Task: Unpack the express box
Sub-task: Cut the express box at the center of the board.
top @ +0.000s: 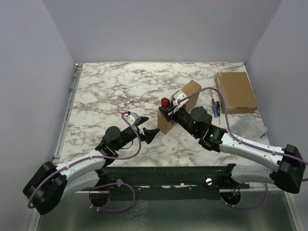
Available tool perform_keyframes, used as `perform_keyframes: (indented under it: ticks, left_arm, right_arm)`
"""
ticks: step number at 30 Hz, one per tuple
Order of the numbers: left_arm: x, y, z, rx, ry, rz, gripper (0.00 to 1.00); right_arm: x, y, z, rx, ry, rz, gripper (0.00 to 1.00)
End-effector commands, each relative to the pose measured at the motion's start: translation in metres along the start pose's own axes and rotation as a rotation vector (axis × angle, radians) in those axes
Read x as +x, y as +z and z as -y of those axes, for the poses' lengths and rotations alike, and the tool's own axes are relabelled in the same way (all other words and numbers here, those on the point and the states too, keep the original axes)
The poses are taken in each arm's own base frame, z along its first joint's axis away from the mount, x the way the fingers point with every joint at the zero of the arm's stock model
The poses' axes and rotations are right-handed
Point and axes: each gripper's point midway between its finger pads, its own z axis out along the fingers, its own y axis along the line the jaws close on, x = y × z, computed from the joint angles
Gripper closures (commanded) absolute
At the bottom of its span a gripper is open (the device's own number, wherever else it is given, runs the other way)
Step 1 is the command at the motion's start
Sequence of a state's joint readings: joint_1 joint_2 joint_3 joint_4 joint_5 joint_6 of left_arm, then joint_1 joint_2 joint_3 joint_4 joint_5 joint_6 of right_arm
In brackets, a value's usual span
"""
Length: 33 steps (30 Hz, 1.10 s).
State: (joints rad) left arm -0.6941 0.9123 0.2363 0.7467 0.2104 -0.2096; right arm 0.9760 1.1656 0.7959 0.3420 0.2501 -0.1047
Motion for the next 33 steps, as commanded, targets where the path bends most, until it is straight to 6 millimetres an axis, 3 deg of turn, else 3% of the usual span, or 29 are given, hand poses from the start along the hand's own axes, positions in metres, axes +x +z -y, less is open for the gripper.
perform_keyframes:
  ticks: [1, 10, 17, 25, 28, 33]
  left_arm:
    - [-0.012, 0.017, -0.010, -0.027, 0.200, 0.142, 0.09]
    - [-0.010, 0.058, -0.005, 0.062, 0.333, 0.218, 0.06]
    - [0.004, 0.081, -0.004, 0.063, 0.300, 0.199, 0.06]
    - [0.002, 0.066, 0.012, 0.110, 0.188, 0.261, 0.04]
    - [0.005, 0.061, 0.004, 0.054, 0.176, 0.244, 0.04]
    - [0.011, 0.076, -0.016, -0.062, 0.178, 0.234, 0.04]
  right_arm:
    - [-0.005, 0.000, -0.001, 0.002, 0.027, -0.003, 0.99]
    - [-0.020, -0.002, -0.004, -0.026, 0.032, 0.001, 0.99]
    - [-0.032, 0.001, -0.006, -0.026, 0.068, 0.017, 0.99]
    - [-0.032, 0.000, -0.003, -0.006, 0.063, 0.033, 0.99]
    - [-0.031, -0.002, 0.000, 0.008, 0.062, 0.036, 0.99]
    - [-0.029, 0.000, -0.004, 0.004, 0.072, 0.049, 0.99]
